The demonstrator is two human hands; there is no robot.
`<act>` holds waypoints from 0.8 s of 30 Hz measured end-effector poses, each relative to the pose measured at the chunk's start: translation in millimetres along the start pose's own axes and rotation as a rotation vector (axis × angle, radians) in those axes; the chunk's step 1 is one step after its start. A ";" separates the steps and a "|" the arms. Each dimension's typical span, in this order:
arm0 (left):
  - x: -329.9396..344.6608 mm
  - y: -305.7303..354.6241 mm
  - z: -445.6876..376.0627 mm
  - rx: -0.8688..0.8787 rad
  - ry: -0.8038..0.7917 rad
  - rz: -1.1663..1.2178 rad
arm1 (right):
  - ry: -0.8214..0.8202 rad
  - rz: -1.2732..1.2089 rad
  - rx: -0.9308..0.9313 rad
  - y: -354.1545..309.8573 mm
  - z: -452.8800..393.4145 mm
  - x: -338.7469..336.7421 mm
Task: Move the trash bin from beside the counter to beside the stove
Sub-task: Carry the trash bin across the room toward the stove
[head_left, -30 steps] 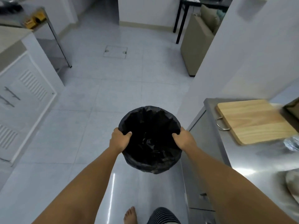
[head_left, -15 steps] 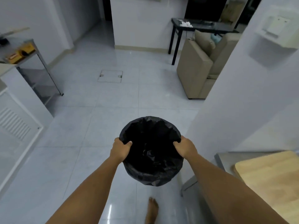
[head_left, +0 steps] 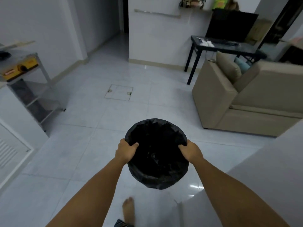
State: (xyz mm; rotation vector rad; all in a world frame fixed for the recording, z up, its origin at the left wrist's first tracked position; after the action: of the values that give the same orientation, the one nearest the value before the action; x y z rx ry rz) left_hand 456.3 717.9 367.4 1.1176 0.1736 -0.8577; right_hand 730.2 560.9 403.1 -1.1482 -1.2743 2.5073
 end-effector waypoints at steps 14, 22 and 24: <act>-16.7 174.2 -301.5 0.035 -0.033 -0.041 | 0.016 -0.046 0.048 -125.6 -293.1 -15.8; 27.6 277.9 -456.6 0.010 -0.047 0.001 | -0.003 -0.012 0.047 -164.9 -474.6 -61.5; 38.2 301.1 -489.1 -0.027 -0.032 0.029 | -0.010 -0.044 0.054 -176.8 -516.8 -74.2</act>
State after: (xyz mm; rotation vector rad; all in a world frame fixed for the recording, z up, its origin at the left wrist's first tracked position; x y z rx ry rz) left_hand 825.1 1158.8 337.4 1.0786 0.1414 -0.8443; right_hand 1086.0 981.5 386.9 -1.0860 -1.2120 2.5031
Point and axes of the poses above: each hand's wrist, its own z-axis away from the middle knuckle, its own x-axis out of the palm, y = z × x, the point moved 7 cm from there along -z, towards the middle knuckle, and after that the axes turned 13 degrees about -z, right-handed, at the moved point
